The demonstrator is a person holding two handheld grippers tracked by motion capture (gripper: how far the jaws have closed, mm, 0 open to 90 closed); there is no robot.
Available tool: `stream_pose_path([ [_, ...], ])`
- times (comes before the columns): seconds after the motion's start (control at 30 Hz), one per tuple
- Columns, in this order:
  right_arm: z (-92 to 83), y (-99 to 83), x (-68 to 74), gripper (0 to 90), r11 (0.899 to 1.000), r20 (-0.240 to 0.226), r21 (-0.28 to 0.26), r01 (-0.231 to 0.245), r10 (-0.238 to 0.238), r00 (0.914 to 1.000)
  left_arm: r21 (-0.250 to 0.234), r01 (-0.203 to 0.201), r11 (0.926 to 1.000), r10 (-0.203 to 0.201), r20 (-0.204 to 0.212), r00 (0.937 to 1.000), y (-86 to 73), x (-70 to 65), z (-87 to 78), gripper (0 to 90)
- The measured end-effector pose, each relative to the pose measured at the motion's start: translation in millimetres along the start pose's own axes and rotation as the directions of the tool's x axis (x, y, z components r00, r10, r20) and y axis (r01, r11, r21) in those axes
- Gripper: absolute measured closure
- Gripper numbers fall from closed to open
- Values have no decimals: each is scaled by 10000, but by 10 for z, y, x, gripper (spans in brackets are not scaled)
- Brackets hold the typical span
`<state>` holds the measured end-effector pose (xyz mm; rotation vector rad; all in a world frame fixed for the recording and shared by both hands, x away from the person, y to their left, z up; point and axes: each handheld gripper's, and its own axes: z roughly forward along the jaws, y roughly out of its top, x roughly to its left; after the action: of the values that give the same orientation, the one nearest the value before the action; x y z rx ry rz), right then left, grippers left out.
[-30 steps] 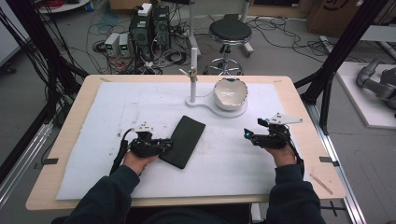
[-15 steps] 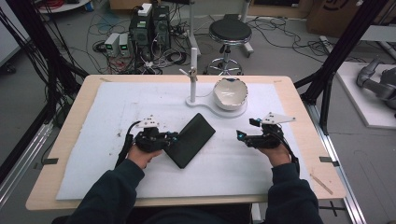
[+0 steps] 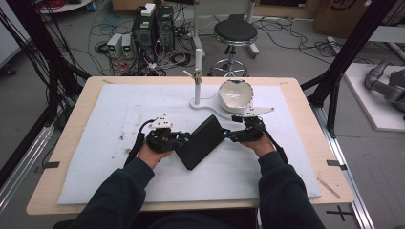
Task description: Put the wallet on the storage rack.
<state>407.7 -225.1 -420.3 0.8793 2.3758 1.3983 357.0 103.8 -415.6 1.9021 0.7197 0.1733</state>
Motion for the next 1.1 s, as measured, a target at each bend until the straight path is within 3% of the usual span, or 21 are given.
stream_pose_path([
  [0.2, 166, 100, -26, 211, 9996, -336, 14, -286, 286, 9990, -56, 57, 10000, -57, 22, 10000, -3, 8, 10, 800],
  [0.27, 221, 98, -29, 208, 9997, -751, -3, -249, 248, 9969, -48, 9, 10000, -9, 57, 10000, -4, 9, 8, 801],
  [0.43, 326, 25, -57, 216, 9976, -966, 661, -218, 282, 9949, -26, -21, 10000, 21, 74, 10000, -4, 15, 7, 800],
  [0.53, 327, 33, -29, 336, 9973, -1434, 716, 156, -52, 9896, -24, -3, 10000, 3, 65, 10000, -7, 23, 11, 799],
  [0.6, 322, 33, -15, 335, 9961, -1530, 841, 255, -124, 9881, -7, 19, 10000, -19, 48, 10000, -11, 29, 17, 799],
  [0.83, 172, 37, -33, 417, 9939, -1539, 1091, 139, 31, 9881, 94, 74, 9999, -75, 61, 10000, -6, 35, 45, 798],
  [1.0, -32, -27, -55, 539, 9940, -1644, 1033, 368, -194, 9862, 122, 73, 9999, -75, 225, 9997, -6, 26, 69, 798],
  [1.03, -85, -50, -51, 591, 9931, -1819, 1121, 351, -143, 9832, 171, 66, 9998, -69, 157, 9999, -5, 22, 75, 798],
  [1.1, -163, -92, -28, 601, 9924, -2025, 1117, 517, -282, 9789, 253, 138, 9996, -142, 193, 9997, 4, 31, 96, 799],
])
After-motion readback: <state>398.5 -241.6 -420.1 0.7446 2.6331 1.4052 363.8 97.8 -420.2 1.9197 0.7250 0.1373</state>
